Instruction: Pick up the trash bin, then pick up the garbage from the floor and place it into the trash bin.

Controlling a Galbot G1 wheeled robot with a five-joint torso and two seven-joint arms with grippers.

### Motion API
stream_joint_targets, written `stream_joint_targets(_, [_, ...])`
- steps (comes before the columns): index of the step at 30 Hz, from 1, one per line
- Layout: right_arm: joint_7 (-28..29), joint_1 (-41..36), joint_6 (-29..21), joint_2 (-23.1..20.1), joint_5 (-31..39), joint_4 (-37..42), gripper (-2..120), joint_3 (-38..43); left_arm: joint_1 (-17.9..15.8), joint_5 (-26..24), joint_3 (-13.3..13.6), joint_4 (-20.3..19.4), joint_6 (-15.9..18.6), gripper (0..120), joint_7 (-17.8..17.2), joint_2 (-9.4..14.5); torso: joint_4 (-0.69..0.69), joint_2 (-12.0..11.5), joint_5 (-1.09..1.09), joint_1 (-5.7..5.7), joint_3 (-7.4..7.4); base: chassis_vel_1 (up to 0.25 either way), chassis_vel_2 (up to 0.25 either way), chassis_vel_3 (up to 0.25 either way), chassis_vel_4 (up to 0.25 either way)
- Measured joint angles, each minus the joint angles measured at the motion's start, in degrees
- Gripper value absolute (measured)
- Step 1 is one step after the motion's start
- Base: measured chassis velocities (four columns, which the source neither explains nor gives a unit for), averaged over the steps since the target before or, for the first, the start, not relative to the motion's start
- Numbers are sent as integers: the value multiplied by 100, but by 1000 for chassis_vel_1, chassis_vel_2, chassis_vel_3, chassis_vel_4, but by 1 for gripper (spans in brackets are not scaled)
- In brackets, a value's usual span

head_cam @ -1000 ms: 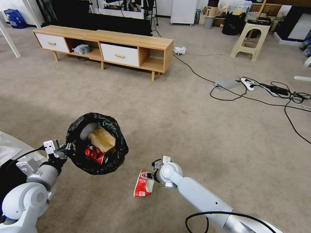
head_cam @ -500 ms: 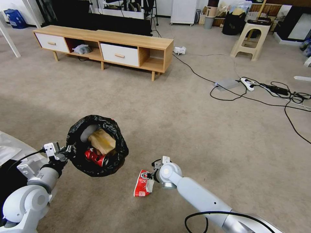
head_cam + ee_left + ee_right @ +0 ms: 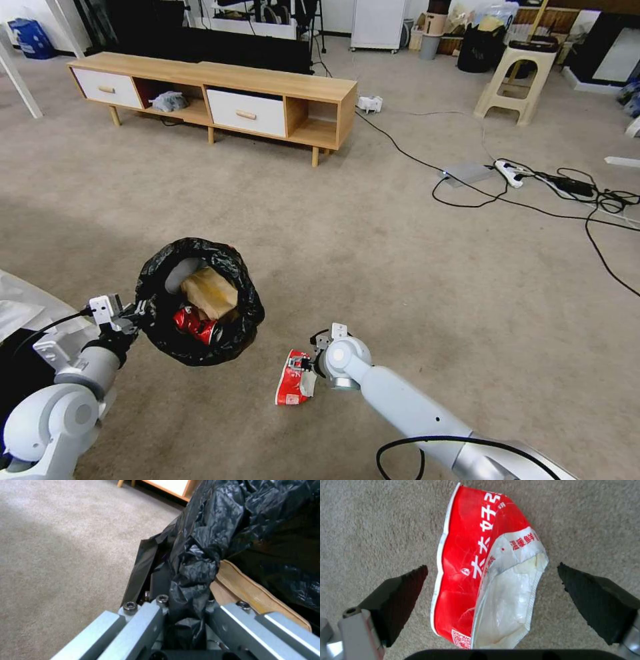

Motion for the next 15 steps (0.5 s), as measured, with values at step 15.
stream_joint_targets(15, [54, 27, -5, 39, -11, -81, 96, -23, -27, -39, 1, 52, -1, 1, 45, 30, 0, 0, 0, 0, 0, 0, 0, 0, 0])
